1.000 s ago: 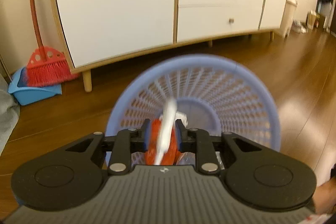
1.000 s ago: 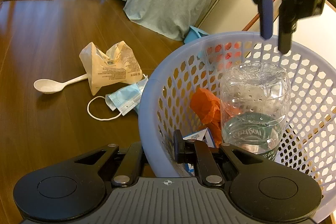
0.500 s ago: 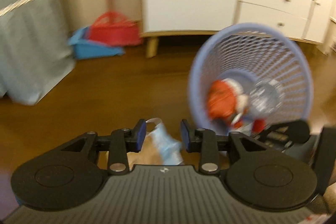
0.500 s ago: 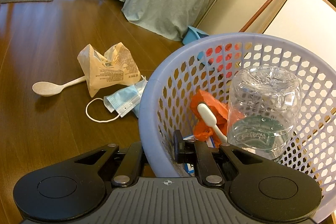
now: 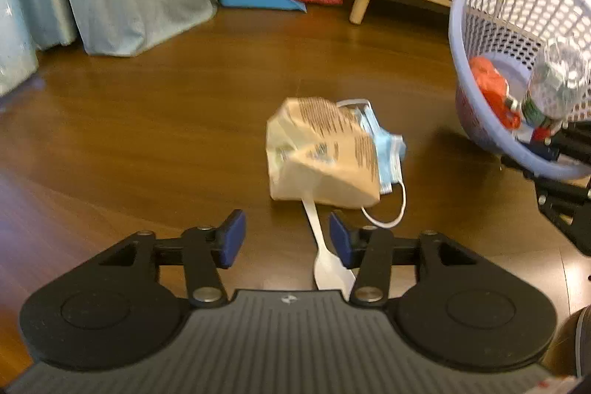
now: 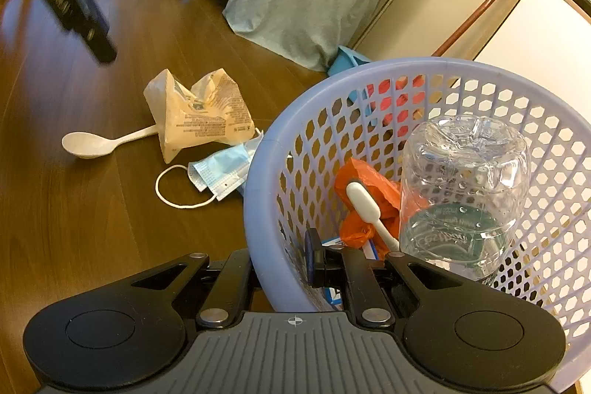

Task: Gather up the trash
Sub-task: 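Lower the left gripper onto the white plastic spoon, then close the left gripper on the spoon bowl and lift it, then carry the spoon into the basket and open the left gripper, then lower the left gripper and grasp the crumpled paper snack bag, then lift the paper bag with the left gripper toward the basket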

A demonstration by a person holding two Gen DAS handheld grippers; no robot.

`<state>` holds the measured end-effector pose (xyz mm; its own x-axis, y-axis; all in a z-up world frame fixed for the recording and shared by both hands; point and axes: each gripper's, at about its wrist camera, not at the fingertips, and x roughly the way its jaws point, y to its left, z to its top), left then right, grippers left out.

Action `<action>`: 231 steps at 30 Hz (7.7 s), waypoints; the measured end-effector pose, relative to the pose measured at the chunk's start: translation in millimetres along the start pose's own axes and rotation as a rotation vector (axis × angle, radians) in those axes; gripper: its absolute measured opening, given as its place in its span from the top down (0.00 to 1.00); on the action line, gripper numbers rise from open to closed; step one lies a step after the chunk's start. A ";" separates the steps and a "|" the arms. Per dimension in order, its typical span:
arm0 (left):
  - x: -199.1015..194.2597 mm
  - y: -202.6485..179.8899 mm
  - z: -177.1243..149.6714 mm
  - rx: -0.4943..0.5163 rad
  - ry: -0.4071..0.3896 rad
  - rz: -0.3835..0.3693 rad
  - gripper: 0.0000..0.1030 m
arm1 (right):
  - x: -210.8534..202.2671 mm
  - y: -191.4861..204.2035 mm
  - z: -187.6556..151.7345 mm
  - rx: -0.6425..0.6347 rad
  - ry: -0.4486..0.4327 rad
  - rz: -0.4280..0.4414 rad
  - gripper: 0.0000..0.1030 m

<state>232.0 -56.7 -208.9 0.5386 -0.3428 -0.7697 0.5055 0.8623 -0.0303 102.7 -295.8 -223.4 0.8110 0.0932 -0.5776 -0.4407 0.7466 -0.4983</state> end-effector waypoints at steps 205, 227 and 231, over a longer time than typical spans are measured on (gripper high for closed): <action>80.5 -31.8 37.2 0.072 0.028 -0.051 0.12 | -9.5 -6.0 -8.6 0.011 -0.046 0.068 0.94; 46.5 -12.2 15.3 0.070 0.126 -0.121 0.92 | -8.5 -7.7 -3.7 0.026 -0.043 0.066 0.94; 19.6 -12.8 0.5 0.085 0.133 -0.122 0.92 | -9.1 -7.9 -3.3 0.025 -0.042 0.066 0.94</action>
<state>236.4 -74.5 -223.3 0.3786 -0.3856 -0.8414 0.6195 0.7810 -0.0792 97.6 -304.8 -216.3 0.7961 0.1701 -0.5808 -0.4846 0.7541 -0.4433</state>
